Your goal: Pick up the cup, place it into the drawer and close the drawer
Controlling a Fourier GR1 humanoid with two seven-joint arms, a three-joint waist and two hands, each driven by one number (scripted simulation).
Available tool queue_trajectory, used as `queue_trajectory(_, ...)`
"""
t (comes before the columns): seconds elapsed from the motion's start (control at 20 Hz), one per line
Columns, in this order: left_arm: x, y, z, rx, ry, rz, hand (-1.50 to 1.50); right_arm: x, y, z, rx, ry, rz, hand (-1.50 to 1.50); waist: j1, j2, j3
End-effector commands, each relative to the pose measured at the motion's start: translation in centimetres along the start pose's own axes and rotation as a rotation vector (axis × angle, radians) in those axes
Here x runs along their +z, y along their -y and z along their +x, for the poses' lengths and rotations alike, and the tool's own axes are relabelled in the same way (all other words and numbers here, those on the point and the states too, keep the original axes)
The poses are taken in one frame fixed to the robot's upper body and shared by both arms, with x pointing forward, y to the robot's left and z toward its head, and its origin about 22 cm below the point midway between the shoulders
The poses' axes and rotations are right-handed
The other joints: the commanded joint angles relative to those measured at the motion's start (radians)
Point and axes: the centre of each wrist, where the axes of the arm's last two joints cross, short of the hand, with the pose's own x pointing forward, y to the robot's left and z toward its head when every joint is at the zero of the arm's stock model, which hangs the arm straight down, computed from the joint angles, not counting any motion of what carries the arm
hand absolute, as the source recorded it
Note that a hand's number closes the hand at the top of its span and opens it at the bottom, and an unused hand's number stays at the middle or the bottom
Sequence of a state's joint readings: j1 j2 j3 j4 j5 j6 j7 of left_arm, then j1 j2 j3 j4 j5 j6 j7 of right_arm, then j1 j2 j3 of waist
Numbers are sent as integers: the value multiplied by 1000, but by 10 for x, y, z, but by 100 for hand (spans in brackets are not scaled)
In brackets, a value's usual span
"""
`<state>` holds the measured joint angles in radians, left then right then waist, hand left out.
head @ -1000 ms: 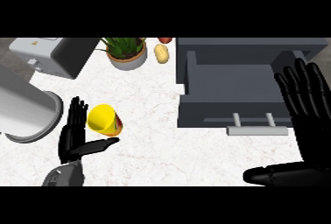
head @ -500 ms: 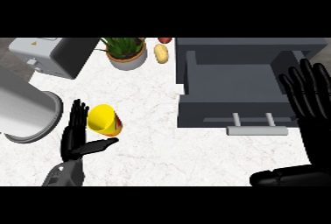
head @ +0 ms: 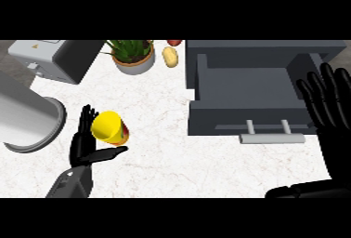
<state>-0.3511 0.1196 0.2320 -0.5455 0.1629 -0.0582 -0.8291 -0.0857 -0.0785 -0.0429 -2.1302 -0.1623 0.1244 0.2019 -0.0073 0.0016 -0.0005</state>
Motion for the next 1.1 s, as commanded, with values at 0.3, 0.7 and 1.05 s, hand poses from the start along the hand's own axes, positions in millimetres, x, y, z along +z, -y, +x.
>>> queue_trajectory(0.3,-18,9,0,97,-10,2,-150,-4,8,2,8,3,2,-150,0,0,0)
queue_trajectory(0.7,-8,0,-8,239,-10,-72,-150,-14,-5,-8,-3,-9,14,-150,0,2,-1)
queue_trajectory(1.05,-23,27,-4,303,62,-132,150,0,0,-5,4,-8,4,-150,-5,2,-1)
